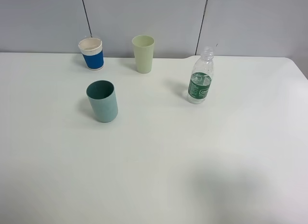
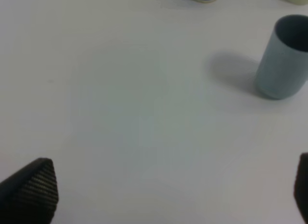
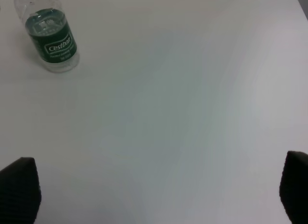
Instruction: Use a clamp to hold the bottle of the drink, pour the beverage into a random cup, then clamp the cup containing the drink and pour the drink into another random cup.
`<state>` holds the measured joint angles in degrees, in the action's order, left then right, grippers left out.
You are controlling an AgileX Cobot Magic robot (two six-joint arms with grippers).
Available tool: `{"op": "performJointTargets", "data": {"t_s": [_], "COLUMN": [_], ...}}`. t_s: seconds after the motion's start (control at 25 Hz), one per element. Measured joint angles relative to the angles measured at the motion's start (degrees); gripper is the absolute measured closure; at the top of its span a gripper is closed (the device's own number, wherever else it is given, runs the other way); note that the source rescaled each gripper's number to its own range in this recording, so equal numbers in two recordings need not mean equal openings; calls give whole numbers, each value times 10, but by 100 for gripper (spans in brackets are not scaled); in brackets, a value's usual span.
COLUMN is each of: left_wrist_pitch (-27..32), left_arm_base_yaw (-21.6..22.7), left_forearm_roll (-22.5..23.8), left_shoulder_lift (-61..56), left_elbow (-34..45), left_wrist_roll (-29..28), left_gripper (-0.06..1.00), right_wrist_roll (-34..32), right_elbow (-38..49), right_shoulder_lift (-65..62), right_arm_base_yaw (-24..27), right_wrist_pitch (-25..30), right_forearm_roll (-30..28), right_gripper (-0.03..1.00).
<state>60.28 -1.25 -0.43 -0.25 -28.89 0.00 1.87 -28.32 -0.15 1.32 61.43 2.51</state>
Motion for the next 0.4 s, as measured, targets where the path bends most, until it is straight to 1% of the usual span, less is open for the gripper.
{"op": "performJointTargets", "data": {"t_s": [0.4], "left_wrist_pitch": [0], "left_arm_base_yaw": [0], "left_forearm_roll": [0], "left_shoulder_lift": [0], "left_elbow": [0], "left_wrist_roll": [0], "left_gripper": [-5], "right_wrist_roll": [0], "right_elbow": [0], "right_shoulder_lift": [0], "right_arm_base_yaw": [0], "right_wrist_pitch": [0], "right_forearm_roll": [0], "right_gripper": [-3]}}
